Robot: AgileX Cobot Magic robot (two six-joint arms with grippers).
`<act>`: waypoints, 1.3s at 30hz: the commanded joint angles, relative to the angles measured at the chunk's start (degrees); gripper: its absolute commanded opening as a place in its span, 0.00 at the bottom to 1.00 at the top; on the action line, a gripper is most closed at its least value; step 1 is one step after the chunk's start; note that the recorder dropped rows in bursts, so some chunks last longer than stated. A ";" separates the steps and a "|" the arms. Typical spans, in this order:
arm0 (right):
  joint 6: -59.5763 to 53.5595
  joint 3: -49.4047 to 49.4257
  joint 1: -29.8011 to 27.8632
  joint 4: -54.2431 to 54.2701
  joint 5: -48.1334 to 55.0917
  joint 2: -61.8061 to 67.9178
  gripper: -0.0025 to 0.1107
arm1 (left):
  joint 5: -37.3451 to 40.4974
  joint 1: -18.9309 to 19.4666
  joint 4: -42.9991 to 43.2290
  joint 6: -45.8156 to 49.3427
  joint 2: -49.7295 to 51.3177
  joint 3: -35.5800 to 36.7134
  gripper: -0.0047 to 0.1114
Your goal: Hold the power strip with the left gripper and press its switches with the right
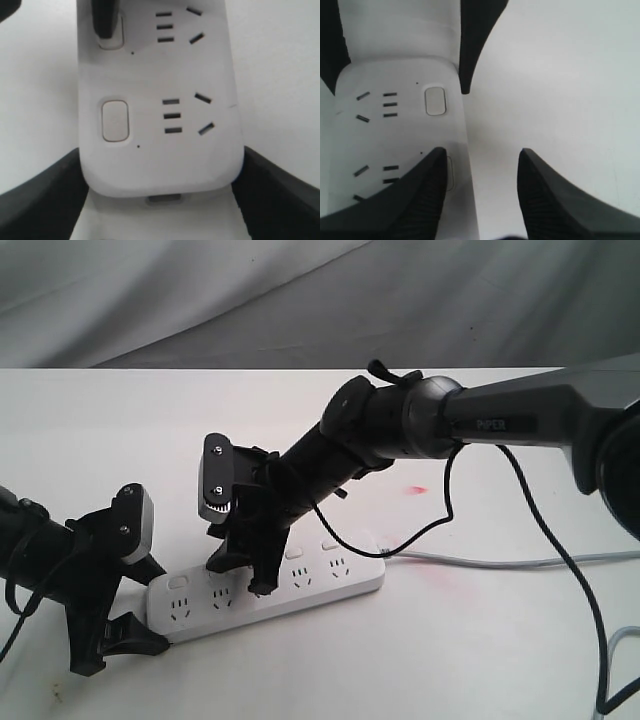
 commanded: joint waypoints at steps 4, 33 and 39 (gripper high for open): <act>-0.39 0.38 -0.31 -1.38 0.05 0.98 0.40 | 0.22 -0.24 -0.36 0.17 0.09 -0.44 0.50; -0.39 0.38 -0.33 -3.26 0.52 3.84 0.40 | 0.22 -0.24 -0.36 0.17 0.09 -0.44 0.50; 0.29 0.38 -0.54 -2.84 0.52 -2.07 0.40 | 0.22 -0.24 -0.36 0.17 0.09 -0.44 0.50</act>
